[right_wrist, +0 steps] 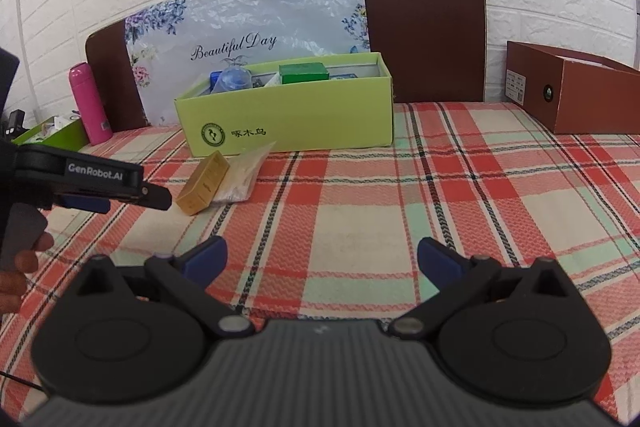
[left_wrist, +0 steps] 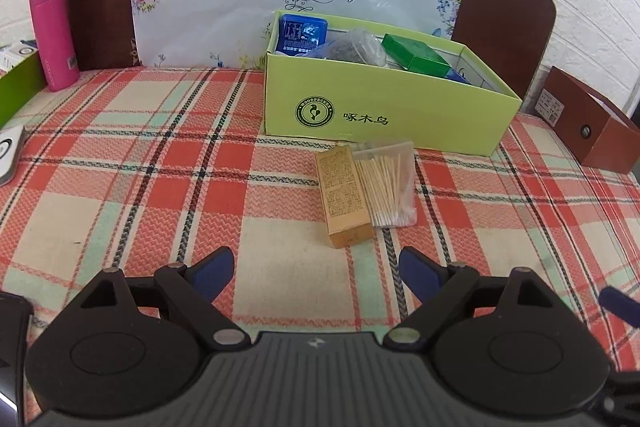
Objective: Organize objects
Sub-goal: 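Bring both tools back over the remaining items, then grasp the tan box with left tool while right tool grasps the toothpick bag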
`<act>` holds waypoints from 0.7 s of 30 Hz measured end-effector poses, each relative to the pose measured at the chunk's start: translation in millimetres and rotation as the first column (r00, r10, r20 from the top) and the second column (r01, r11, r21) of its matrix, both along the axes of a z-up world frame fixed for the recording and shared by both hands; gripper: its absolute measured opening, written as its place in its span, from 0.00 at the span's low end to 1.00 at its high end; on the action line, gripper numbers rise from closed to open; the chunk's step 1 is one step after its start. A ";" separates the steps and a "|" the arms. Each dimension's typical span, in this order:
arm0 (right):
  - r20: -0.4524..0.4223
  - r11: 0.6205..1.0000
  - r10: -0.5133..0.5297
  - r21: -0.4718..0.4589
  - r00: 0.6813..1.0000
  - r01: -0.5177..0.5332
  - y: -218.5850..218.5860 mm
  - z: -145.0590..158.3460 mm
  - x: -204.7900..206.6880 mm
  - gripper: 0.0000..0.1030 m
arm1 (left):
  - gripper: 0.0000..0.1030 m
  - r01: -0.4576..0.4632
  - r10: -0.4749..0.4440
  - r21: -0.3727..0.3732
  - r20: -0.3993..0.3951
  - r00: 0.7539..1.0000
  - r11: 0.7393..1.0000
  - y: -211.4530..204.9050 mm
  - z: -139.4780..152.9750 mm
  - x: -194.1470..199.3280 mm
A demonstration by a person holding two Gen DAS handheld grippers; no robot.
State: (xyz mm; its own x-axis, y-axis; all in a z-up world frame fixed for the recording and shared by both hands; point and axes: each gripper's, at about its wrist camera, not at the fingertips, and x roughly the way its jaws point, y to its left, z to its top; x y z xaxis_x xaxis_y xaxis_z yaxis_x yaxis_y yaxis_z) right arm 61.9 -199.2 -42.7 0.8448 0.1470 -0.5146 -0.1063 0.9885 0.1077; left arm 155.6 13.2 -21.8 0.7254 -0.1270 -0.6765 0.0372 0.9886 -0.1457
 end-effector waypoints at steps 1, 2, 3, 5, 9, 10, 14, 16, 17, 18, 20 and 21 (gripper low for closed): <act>-0.002 1.000 -0.003 -0.001 1.000 0.003 0.0 -0.5 -0.1 1.00 | 0.89 -0.003 0.003 -0.011 -0.001 1.000 1.000 -1.0 -0.9 5.2; -0.004 1.000 -0.004 0.001 1.000 0.004 0.1 -0.7 0.4 1.00 | 0.87 -0.005 0.005 -0.023 -0.001 1.000 1.000 -2.0 -1.6 10.6; -0.005 1.000 -0.005 0.004 1.000 0.005 0.1 -1.2 0.1 1.00 | 0.83 -0.006 0.006 -0.037 -0.001 1.000 0.999 -2.9 -2.4 15.9; -0.009 1.000 -0.004 0.004 1.000 0.004 0.1 -1.9 -0.3 1.00 | 0.74 -0.011 0.010 -0.063 -0.011 1.000 0.998 -6.1 -5.9 27.0; -0.011 1.000 0.008 -0.005 1.000 -0.008 1.3 -1.8 -1.4 1.00 | 0.69 -0.007 0.005 -0.088 -0.016 1.000 0.996 -12.6 -12.7 45.8; -0.014 1.000 0.011 -0.005 1.000 -0.011 1.7 -2.1 -1.6 1.00 | 0.69 -0.007 0.006 -0.091 -0.019 1.000 0.996 -13.4 -14.7 50.5; -0.019 1.000 0.030 0.004 0.999 -0.030 2.5 -1.9 -2.1 1.00 | 0.48 0.001 -0.005 -0.104 -0.042 0.999 0.995 -14.7 -21.8 63.8; -0.021 0.999 0.041 -0.006 0.999 -0.041 4.9 -2.1 -1.0 1.00 | 0.32 0.022 -0.030 -0.129 -0.061 0.998 0.991 -12.9 -24.9 65.7; -0.022 0.999 0.045 -0.011 0.999 -0.046 6.4 -2.3 0.4 1.00 | 0.32 0.023 -0.032 -0.140 -0.061 0.998 0.990 -10.6 -25.1 64.0; -0.022 0.999 0.049 -0.012 0.999 -0.050 7.6 -2.5 2.0 1.00 | 0.32 0.023 -0.033 -0.141 -0.067 0.997 0.990 -8.4 -24.8 61.3; -0.025 0.998 0.067 -0.009 0.997 -0.067 11.1 -3.3 7.5 0.99 | 0.31 0.031 -0.039 -0.111 -0.069 0.997 0.993 -5.1 -22.9 53.7; -0.027 0.997 0.075 -0.012 0.997 -0.076 14.0 -3.9 11.9 0.98 | 0.31 0.030 -0.036 -0.080 -0.074 0.997 0.996 -3.4 -21.3 49.4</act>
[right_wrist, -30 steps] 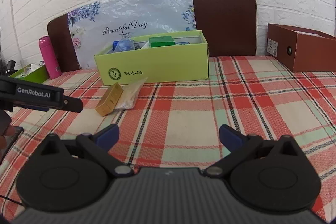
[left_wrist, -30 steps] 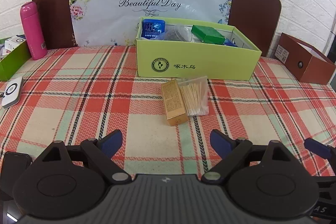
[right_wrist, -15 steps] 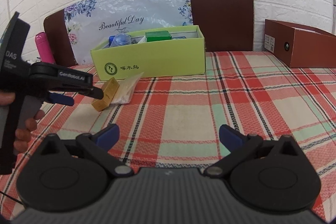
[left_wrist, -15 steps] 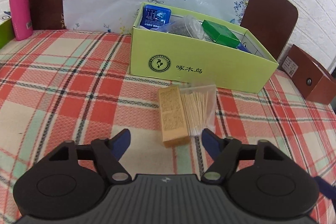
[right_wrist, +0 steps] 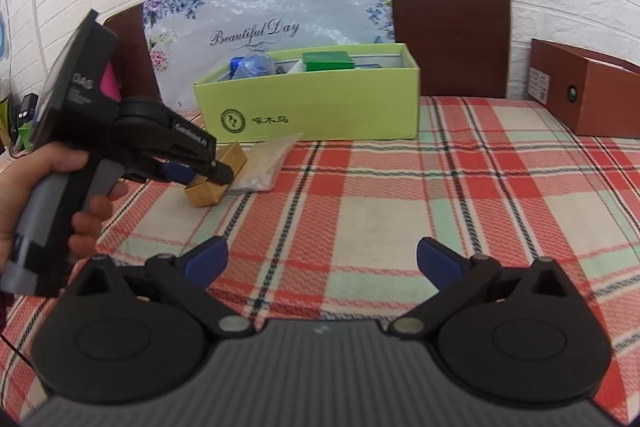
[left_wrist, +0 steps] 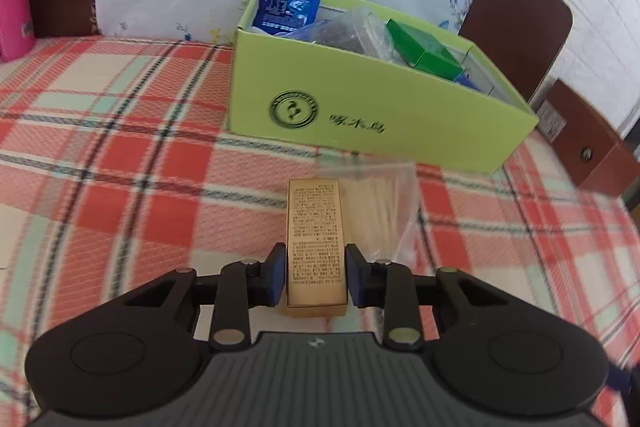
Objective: Organize objects
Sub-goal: 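Grasp the tan box with left tool while right tool grasps the toothpick bag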
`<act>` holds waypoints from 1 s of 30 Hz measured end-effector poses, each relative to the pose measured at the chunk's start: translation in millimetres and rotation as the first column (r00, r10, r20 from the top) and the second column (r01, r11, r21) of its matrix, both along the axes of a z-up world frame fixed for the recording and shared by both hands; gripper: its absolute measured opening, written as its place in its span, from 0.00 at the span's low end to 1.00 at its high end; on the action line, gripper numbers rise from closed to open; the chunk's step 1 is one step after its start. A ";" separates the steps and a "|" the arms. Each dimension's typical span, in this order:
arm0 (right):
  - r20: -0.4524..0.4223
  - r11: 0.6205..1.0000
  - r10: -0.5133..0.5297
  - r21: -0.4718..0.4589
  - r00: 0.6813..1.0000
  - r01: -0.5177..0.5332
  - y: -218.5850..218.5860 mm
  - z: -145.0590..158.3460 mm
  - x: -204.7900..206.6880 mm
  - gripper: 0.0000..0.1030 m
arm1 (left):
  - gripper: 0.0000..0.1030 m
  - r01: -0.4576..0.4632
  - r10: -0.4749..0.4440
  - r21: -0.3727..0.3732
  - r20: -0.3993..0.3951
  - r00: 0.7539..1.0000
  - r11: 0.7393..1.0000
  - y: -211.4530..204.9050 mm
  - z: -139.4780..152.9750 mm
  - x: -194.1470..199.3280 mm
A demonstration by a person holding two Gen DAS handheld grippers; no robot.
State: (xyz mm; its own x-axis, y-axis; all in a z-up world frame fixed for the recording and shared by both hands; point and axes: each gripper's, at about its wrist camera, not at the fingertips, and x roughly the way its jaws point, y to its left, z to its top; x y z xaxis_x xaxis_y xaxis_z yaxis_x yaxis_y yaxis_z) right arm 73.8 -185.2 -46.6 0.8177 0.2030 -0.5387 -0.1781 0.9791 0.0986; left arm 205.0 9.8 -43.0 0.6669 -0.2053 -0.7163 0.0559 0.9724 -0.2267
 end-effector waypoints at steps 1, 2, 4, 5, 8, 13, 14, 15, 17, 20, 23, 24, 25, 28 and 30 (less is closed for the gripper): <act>-0.002 1.000 0.007 -0.006 1.000 -0.007 3.1 -0.5 5.1 0.98 | 0.31 -0.007 0.007 0.028 0.004 1.000 1.000 2.8 2.0 -5.7; -0.006 1.000 0.014 -0.014 1.000 -0.014 7.4 -1.1 12.9 0.97 | 0.31 -0.012 0.011 0.044 0.011 1.000 0.999 6.6 4.2 -10.8; -0.016 0.999 0.029 -0.024 0.999 -0.030 18.3 -2.7 30.4 0.93 | 0.31 -0.028 0.027 0.064 0.021 0.999 0.998 15.9 8.6 -21.6; -0.018 0.999 0.040 -0.029 0.999 -0.040 24.3 -3.6 39.7 0.89 | 0.31 -0.036 0.034 0.073 0.025 0.999 0.997 20.6 10.2 -25.8; -0.035 0.997 0.061 -0.051 0.998 -0.063 45.7 -5.8 68.3 0.84 | 0.31 -0.061 0.059 0.084 0.027 0.998 0.995 34.6 12.1 -33.6; -0.052 0.992 0.063 -0.103 0.997 -0.068 85.9 -9.1 109.6 0.80 | 0.31 -0.057 0.056 0.046 0.011 0.998 0.997 45.3 9.3 -34.6; -0.062 0.992 0.057 -0.107 0.996 -0.063 91.8 -10.7 117.0 0.79 | 0.31 -0.051 0.051 0.050 0.010 0.999 0.997 44.2 8.8 -34.5; -0.076 0.993 0.049 -0.108 0.996 -0.057 96.5 -13.0 124.8 0.78 | 0.31 -0.045 0.044 0.051 0.009 0.999 0.998 43.1 8.3 -34.8; -0.109 0.993 0.033 -0.108 0.993 -0.045 103.5 -19.9 138.7 0.73 | 0.31 -0.032 0.032 0.042 0.006 0.999 0.999 42.5 6.9 -34.4; -0.153 0.994 0.008 -0.110 0.988 -0.025 104.0 -29.5 146.9 0.43 | 0.31 -0.022 0.022 0.037 -0.002 1.000 0.999 43.1 4.3 -33.4; -0.130 0.996 0.028 -0.084 0.991 -0.039 94.1 -25.9 135.5 0.24 | 0.31 -0.005 0.006 0.038 -0.010 1.000 0.999 43.5 2.2 -34.1; -0.130 0.996 0.042 -0.073 0.991 -0.052 88.6 -22.9 128.7 0.23 | 0.31 0.003 -0.002 0.034 -0.016 1.000 0.999 43.1 1.7 -35.1; -0.132 0.995 0.058 -0.070 0.989 -0.068 82.9 -20.3 120.4 0.22 | 0.31 0.015 -0.015 0.030 -0.018 1.000 0.999 42.0 1.5 -37.1; -0.155 0.993 0.085 -0.066 0.984 -0.096 61.6 -15.4 89.4 0.22 | 0.31 0.073 -0.072 0.021 -0.026 0.997 0.997 31.2 1.5 -50.0; -0.166 0.990 0.104 -0.074 0.981 -0.117 47.3 -15.4 64.4 0.22 | 0.31 0.117 -0.117 0.022 -0.031 0.993 0.993 19.7 1.2 -62.0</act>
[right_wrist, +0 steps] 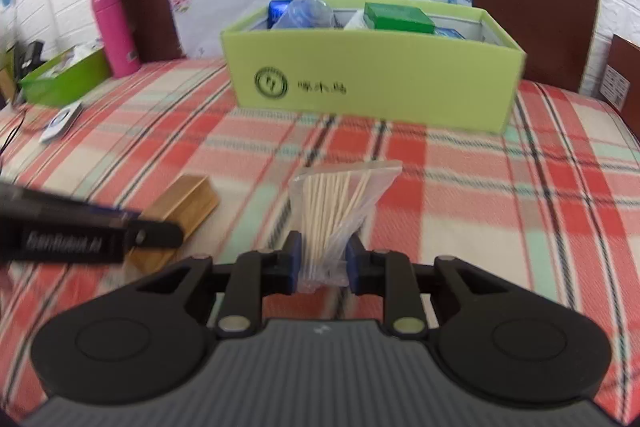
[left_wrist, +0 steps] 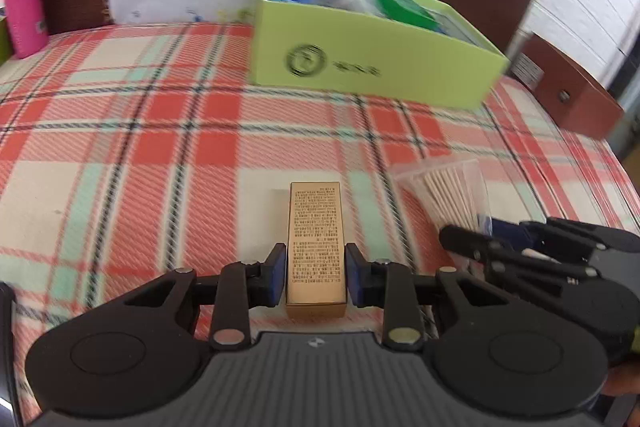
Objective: Organize objects
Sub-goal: 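Grasp the tan box with left tool while right tool grasps the toothpick bag, then carry the tan box with left tool while right tool carries the toothpick bag to the lime box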
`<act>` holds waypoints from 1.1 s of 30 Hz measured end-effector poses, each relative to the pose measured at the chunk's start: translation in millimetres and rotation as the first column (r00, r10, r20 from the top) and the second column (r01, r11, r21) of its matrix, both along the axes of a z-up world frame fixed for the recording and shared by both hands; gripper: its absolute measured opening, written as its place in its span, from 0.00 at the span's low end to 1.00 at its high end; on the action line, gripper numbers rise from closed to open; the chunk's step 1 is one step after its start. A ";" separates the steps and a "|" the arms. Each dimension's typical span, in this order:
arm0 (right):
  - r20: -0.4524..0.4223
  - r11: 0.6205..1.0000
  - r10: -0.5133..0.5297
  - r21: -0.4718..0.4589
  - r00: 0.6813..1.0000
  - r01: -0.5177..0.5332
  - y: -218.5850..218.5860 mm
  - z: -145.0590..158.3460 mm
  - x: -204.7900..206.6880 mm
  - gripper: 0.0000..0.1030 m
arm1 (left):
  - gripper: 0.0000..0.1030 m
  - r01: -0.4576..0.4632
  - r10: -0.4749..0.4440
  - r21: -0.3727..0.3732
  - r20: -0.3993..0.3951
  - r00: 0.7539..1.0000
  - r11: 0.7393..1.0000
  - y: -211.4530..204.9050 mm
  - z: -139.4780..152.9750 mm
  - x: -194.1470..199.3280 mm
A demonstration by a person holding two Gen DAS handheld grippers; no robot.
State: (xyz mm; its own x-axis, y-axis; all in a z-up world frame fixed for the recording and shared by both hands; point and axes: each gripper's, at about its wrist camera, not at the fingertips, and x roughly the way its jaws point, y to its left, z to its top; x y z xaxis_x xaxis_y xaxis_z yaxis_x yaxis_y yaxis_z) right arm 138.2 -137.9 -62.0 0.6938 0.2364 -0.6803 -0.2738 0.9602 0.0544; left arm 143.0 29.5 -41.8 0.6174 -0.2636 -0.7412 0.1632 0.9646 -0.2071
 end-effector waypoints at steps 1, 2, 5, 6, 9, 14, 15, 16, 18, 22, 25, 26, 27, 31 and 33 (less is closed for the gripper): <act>-0.007 1.000 0.000 -0.005 1.000 0.000 -8.2 -0.6 -14.8 0.22 | 0.31 0.025 -0.025 -0.001 0.000 1.000 1.000 -7.8 -0.4 -7.2; -0.011 1.000 -0.002 0.002 1.000 0.002 -15.5 -1.5 -27.3 0.23 | 0.31 0.048 -0.048 -0.005 -0.002 0.999 0.999 -15.0 -0.5 -13.0; -0.011 0.998 -0.053 0.034 0.999 0.053 -33.7 -3.2 -54.0 0.41 | 0.31 0.078 -0.078 0.003 0.002 0.997 0.997 -35.4 -1.7 -25.1; -0.004 0.997 -0.067 0.035 0.998 0.067 -36.4 -2.9 -59.1 0.44 | 0.33 0.075 -0.075 0.024 0.009 0.997 0.997 -40.6 -1.7 -27.0; 0.018 0.996 -0.082 0.033 0.996 0.081 -38.4 -1.7 -67.2 0.46 | 0.49 0.044 -0.045 0.064 0.019 0.999 0.997 -45.8 -2.3 -27.3; 0.024 0.996 -0.084 0.025 0.996 0.083 -31.5 -6.3 -65.0 0.47 | 0.49 0.038 -0.039 0.055 0.011 0.999 0.998 -40.8 -1.8 -25.8; 0.023 0.996 -0.089 0.030 0.996 0.088 -31.4 -7.3 -64.4 0.47 | 0.49 0.039 -0.040 0.058 0.013 0.999 0.998 -40.8 -1.8 -25.8; 0.021 0.995 -0.092 0.034 0.996 0.092 -31.4 -8.4 -64.1 0.47 | 0.49 0.039 -0.039 0.056 0.012 0.999 0.998 -40.8 -1.7 -25.0; 0.019 0.995 -0.093 0.031 0.995 0.092 -31.1 -10.5 -63.3 0.42 | 0.49 0.043 -0.043 0.061 0.009 0.999 0.997 -42.3 -2.7 -22.3; 0.022 0.997 -0.076 0.034 0.997 0.075 -32.9 -12.4 -63.2 0.25 | 0.34 0.061 -0.060 0.032 -0.009 0.998 0.998 -44.1 -4.1 -17.7; 0.007 0.995 -0.070 0.068 0.997 0.070 -38.3 -7.2 -60.7 0.22 | 0.32 0.069 -0.069 0.034 0.007 0.998 0.997 -48.0 2.4 -17.8; 0.009 0.994 -0.066 0.086 0.998 0.065 -41.0 -2.7 -59.8 0.21 | 0.31 0.076 -0.076 0.024 0.020 0.997 0.997 -48.2 7.6 -17.1; 0.017 0.993 -0.062 0.101 0.998 0.060 -43.8 3.1 -58.3 0.21 | 0.31 0.082 -0.082 0.014 0.035 0.996 0.997 -48.8 14.6 -15.8; 0.108 0.991 -0.059 0.128 0.992 0.045 -53.6 39.2 -43.3 0.21 | 0.31 0.114 -0.110 -0.020 0.128 0.986 0.993 -53.7 56.1 0.1; 0.159 0.991 -0.058 0.132 0.986 0.037 -58.0 58.8 -30.7 0.21 | 0.31 0.119 -0.110 -0.040 0.179 0.978 0.992 -55.8 78.7 12.7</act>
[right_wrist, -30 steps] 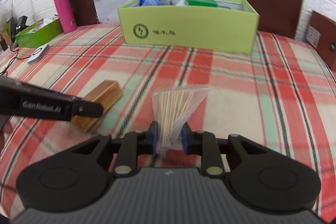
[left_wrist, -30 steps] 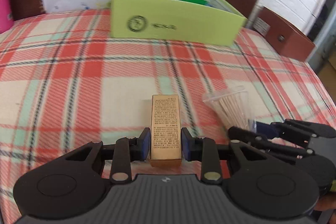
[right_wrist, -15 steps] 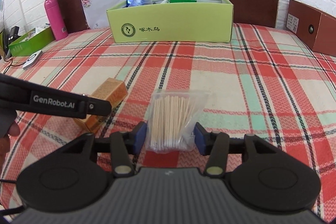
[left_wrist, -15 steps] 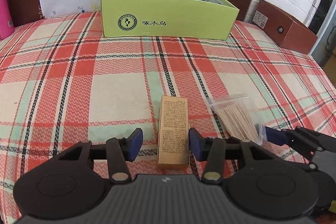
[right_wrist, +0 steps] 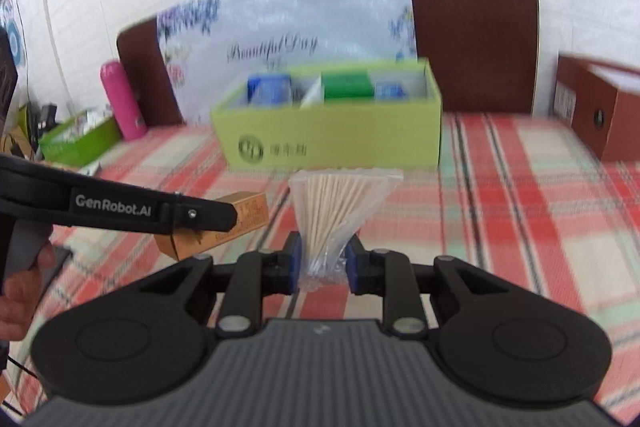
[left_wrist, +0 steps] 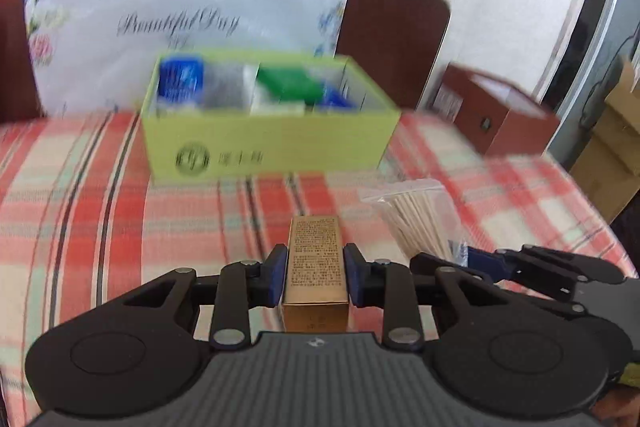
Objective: Organize objects
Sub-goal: 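Carry the tan box with left tool while right tool carries the toothpick bag to the lime box, then open left tool over the lime box while right tool releases the toothpick bag inside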
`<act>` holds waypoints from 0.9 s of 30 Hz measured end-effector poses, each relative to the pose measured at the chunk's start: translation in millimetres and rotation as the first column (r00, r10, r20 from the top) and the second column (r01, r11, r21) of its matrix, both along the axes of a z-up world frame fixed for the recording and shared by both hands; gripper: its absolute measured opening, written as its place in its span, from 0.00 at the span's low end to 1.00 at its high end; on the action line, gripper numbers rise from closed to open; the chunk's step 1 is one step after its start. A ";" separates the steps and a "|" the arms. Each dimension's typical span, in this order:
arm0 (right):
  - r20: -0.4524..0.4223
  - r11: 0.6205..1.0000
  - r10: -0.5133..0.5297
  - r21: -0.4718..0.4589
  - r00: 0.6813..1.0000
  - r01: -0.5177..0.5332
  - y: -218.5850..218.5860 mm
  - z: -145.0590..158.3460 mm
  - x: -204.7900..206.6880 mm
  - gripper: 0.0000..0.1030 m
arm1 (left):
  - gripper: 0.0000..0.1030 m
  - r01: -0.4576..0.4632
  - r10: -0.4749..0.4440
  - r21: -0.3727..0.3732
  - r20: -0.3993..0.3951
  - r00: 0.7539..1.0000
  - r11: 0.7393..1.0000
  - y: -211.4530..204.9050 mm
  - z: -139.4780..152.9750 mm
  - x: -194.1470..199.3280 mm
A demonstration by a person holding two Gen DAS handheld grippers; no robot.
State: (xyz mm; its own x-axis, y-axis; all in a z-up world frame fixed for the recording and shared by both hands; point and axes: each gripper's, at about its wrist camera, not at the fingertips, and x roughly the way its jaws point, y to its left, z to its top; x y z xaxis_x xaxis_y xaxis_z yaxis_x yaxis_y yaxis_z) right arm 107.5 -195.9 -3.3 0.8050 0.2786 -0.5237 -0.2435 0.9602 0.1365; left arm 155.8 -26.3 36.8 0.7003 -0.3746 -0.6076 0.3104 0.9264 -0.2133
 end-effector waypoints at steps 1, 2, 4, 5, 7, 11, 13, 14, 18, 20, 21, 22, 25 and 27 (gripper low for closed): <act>0.024 1.000 -0.001 0.000 1.000 0.001 -2.3 9.5 8.5 0.21 | 0.31 0.001 0.000 -0.013 0.023 1.000 1.000 -1.2 11.3 7.6; 0.042 1.000 -0.004 -0.001 0.999 0.004 -4.0 16.6 15.7 0.21 | 0.31 0.002 -0.001 -0.022 0.041 0.999 1.000 -2.4 20.9 14.8; 0.077 1.000 -0.008 -0.002 0.997 0.008 -7.6 31.2 35.1 0.21 | 0.31 -0.003 0.005 -0.034 0.079 0.997 0.999 -4.3 39.0 29.4; 0.094 1.000 -0.013 -0.006 0.995 0.013 -8.7 36.8 43.6 0.21 | 0.31 -0.007 0.010 -0.036 0.099 0.995 0.999 -5.7 49.2 38.6; 0.122 0.999 -0.025 -0.022 0.992 0.028 -9.1 45.5 61.6 0.21 | 0.31 -0.029 0.034 -0.042 0.122 0.992 0.999 -6.3 64.4 57.3; 0.134 0.999 -0.048 -0.017 0.990 0.050 -12.3 51.9 100.3 0.21 | 0.31 -0.077 0.079 -0.015 0.176 0.981 0.997 -2.0 85.7 104.8; 0.136 0.998 -0.057 -0.023 0.989 0.061 -13.5 51.8 119.1 0.21 | 0.31 -0.093 0.094 -0.020 0.152 0.984 0.996 7.2 84.6 135.8; 0.134 0.997 -0.063 -0.032 0.989 0.068 -14.5 51.3 129.1 0.21 | 0.31 -0.101 0.102 -0.016 0.134 0.986 0.995 12.7 80.5 150.7; 0.113 0.996 -0.074 -0.038 0.991 0.079 -18.6 44.4 164.6 0.21 | 0.31 -0.148 0.147 0.005 0.060 0.987 0.989 25.0 52.9 199.7; 0.107 0.995 -0.075 -0.058 0.991 0.082 -16.1 37.5 182.8 0.21 | 0.31 -0.151 0.150 0.020 0.045 0.988 0.988 25.5 41.7 214.5; 0.105 0.995 -0.071 -0.065 0.992 0.078 -14.9 34.3 190.4 0.22 | 0.31 -0.148 0.147 0.020 0.045 0.988 0.989 24.6 37.9 219.2; 0.101 0.995 -0.067 -0.070 0.993 0.074 -13.8 31.2 197.6 0.22 | 0.31 -0.148 0.147 0.016 0.045 0.988 0.989 24.7 34.2 223.0; 0.086 0.994 -0.056 -0.090 0.995 0.063 -9.4 20.0 215.8 0.23 | 0.36 -0.154 0.154 -0.013 0.054 0.987 0.988 28.3 26.9 230.4; 0.077 0.994 -0.023 -0.107 0.997 0.032 -4.9 11.8 224.1 0.48 | 0.76 -0.180 0.180 -0.014 0.065 0.981 0.984 29.5 24.6 233.1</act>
State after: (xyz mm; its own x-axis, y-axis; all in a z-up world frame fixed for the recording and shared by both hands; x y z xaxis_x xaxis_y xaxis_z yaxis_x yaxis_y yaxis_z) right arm 331.6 -200.8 8.5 0.8502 0.2009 -0.4867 -0.2226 0.9748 0.0135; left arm 388.9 3.2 61.4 0.7951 -0.2435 -0.5554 0.1526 0.9667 -0.2053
